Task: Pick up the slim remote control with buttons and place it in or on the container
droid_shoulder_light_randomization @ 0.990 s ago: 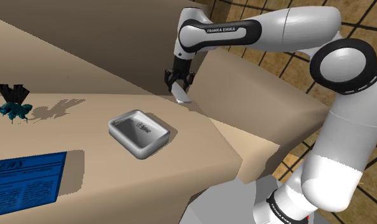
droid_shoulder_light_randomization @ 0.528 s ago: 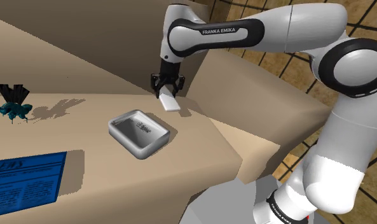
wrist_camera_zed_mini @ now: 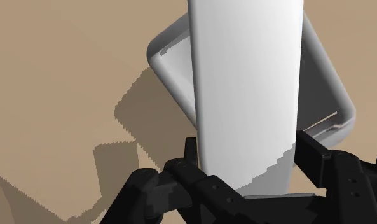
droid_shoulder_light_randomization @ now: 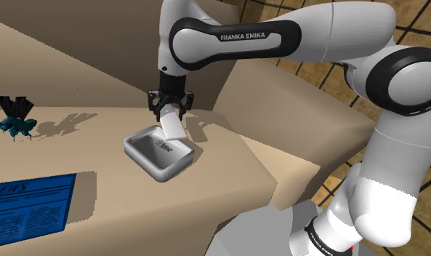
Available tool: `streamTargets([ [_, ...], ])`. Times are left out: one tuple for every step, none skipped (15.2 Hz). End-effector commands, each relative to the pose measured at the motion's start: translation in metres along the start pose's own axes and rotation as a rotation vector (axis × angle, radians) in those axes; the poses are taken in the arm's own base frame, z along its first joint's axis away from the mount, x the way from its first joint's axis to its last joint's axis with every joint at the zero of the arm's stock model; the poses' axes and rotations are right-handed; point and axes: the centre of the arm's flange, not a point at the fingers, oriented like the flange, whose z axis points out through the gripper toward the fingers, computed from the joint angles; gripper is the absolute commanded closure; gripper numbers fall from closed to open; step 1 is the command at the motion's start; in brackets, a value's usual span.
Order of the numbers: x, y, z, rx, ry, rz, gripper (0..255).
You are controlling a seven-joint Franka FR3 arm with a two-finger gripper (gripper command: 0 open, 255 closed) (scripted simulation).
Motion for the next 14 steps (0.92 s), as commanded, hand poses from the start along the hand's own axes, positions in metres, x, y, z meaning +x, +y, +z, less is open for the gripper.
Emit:
streamTargets([
  [-0.016, -0.021, -0.001, 0.000, 0.001, 0.001, 255],
  [-0.021, -0.029, -0.001, 0.000, 0.001, 0.001, 255],
  [-0.021, -0.029, 0.005, 0.000, 0.001, 0.001, 255],
  [-0.021, -0.029, 0.010, 0.000, 0.000, 0.001, 255],
  [-0.021, -0.029, 0.015, 0.000, 0.000, 0.001, 255],
  [-0.021, -0.029, 0.020, 0.000, 0.001, 0.001, 255],
  [-0.021, -0.030, 0.026, 0.000, 0.001, 0.001, 255],
  [-0.021, -0.030, 0.031, 0.000, 0.001, 0.001, 255],
  [-0.021, -0.030, 0.036, 0.000, 0.001, 0.001, 255],
  [-0.021, -0.030, 0.041, 0.000, 0.001, 0.001, 255],
  [-0.021, -0.030, 0.047, 0.000, 0.001, 0.001, 255],
  [-0.021, -0.030, 0.052, 0.000, 0.001, 0.001, 255],
  [-0.021, -0.030, 0.057, 0.000, 0.001, 0.001, 255],
  [-0.021, -0.031, 0.063, 0.000, 0.001, 0.001, 255],
])
